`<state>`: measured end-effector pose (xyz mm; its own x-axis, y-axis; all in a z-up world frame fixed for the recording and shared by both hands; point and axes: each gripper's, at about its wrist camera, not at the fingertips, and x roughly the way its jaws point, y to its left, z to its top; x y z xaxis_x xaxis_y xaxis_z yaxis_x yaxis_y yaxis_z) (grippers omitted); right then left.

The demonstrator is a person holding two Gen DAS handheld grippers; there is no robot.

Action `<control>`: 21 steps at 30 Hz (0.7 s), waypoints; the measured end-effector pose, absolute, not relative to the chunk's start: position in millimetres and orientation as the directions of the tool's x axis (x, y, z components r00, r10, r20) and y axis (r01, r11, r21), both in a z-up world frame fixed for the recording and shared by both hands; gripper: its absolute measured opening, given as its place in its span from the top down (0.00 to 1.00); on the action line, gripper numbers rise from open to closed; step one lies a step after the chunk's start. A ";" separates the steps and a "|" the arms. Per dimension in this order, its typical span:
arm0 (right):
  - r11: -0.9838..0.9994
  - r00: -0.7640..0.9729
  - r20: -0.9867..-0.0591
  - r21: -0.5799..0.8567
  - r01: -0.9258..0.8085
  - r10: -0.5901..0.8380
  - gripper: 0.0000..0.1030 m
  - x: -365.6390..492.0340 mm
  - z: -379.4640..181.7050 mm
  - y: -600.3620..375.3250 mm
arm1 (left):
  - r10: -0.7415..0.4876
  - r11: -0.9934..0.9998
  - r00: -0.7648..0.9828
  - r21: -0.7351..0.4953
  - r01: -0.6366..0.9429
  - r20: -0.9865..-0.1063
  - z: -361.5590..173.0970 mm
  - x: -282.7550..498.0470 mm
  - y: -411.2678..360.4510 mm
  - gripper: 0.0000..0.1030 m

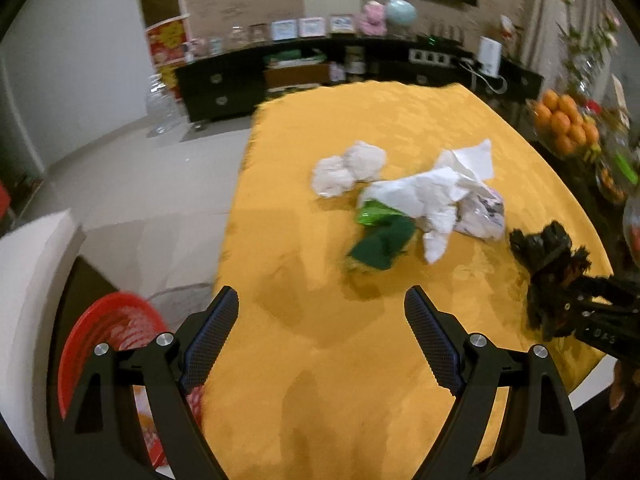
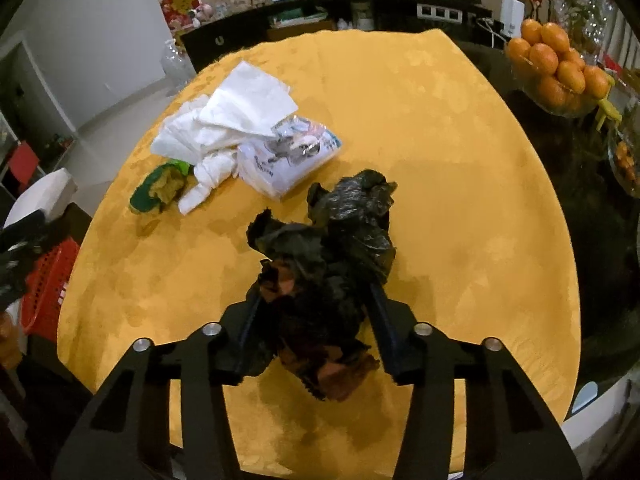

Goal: Collect trash
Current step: 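Lift the black bag with the right tool while the left tool grasps the green item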

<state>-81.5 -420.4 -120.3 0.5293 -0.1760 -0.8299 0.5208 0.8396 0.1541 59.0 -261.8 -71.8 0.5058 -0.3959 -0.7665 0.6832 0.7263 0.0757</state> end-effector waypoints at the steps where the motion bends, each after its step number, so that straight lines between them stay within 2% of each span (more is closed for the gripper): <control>1: 0.838 0.538 -0.823 0.157 0.522 -0.181 0.56 -83.2 -117.3 -420.5 | -0.400 0.714 0.498 0.079 0.696 -0.770 -75.1 60.5 -268.3 0.20; 8: 0.825 0.590 -0.783 0.191 0.532 -0.199 0.56 -92.4 -99.4 -426.4 | -0.432 0.642 0.435 0.069 0.763 -0.790 -99.2 78.4 -304.1 0.20; 15: 0.811 0.597 -0.780 0.219 0.543 -0.189 0.56 -93.2 -97.2 -434.5 | -0.423 0.613 0.391 0.059 0.788 -0.817 -123.2 94.9 -327.8 0.23; 18: 0.807 0.596 -0.780 0.221 0.548 -0.191 0.56 -93.5 -97.8 -436.7 | -0.420 0.612 0.363 0.036 0.790 -0.832 -131.3 99.6 -332.4 0.53; 21: 0.800 0.593 -0.782 0.226 0.555 -0.191 0.56 -94.4 -99.9 -440.7 | -0.427 0.621 0.353 0.014 0.784 -0.833 -134.6 102.1 -332.5 0.56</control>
<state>-94.4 -440.7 -99.9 0.5930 -0.1907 -0.7823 0.5555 0.8003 0.2259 102.1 -332.5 -134.6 0.3532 -0.4267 -0.8325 0.7838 0.6209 0.0143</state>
